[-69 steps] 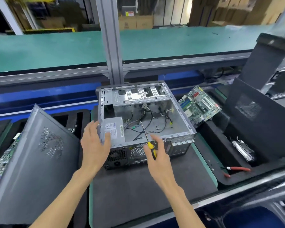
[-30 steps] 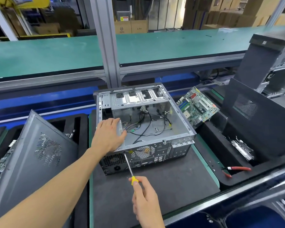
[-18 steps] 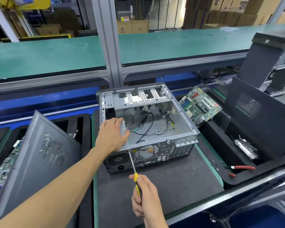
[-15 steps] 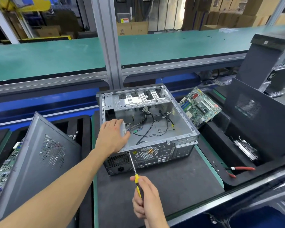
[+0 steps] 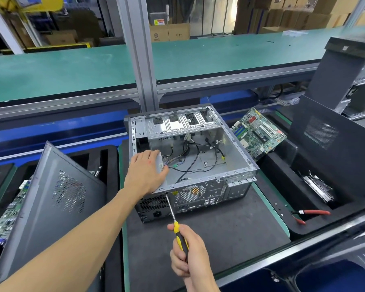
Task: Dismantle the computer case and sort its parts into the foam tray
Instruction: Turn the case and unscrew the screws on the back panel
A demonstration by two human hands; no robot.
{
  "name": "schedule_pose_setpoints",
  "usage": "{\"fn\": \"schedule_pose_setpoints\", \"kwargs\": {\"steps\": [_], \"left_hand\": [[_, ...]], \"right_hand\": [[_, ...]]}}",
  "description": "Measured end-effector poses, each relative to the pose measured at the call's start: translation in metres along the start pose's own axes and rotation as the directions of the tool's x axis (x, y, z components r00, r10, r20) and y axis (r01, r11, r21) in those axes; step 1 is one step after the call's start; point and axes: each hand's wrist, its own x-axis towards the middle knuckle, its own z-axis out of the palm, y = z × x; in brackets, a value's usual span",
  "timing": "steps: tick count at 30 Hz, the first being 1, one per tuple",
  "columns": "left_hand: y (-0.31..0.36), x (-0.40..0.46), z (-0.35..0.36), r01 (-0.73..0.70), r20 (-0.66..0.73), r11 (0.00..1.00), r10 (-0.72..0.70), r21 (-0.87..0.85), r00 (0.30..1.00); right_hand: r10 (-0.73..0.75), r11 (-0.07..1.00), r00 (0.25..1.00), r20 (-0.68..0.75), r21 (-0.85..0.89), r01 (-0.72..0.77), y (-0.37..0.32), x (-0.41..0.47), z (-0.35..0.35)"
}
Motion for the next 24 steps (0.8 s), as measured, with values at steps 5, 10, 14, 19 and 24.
{"fn": "schedule_pose_setpoints", "kwargs": {"steps": [5, 10, 14, 19, 24], "left_hand": [[-0.001, 0.0, 0.001, 0.0, 0.001, 1.0, 0.0, 0.013, 1.0], [-0.001, -0.001, 0.001, 0.001, -0.001, 1.0, -0.001, 0.009, 1.0], [-0.001, 0.0, 0.001, 0.003, 0.006, 1.0, -0.003, -0.002, 1.0], [-0.001, 0.0, 0.001, 0.01, 0.004, 1.0, -0.01, -0.003, 1.0], [0.0, 0.0, 0.0, 0.009, 0.01, 1.0, -0.009, -0.008, 1.0]], "right_hand": [[0.07, 0.984, 0.997, 0.022, 0.161, -0.073, -0.008, -0.004, 0.001], [0.074, 0.99, 0.997, 0.004, 0.118, -0.074, -0.012, -0.002, -0.004], [-0.013, 0.996, 0.999, -0.047, -0.09, 0.008, -0.013, -0.002, -0.006], [-0.027, 0.992, 0.998, -0.053, -0.123, 0.021, -0.016, 0.002, -0.008], [-0.024, 0.988, 0.999, -0.046, -0.153, 0.017, -0.021, 0.001, -0.013]]}}
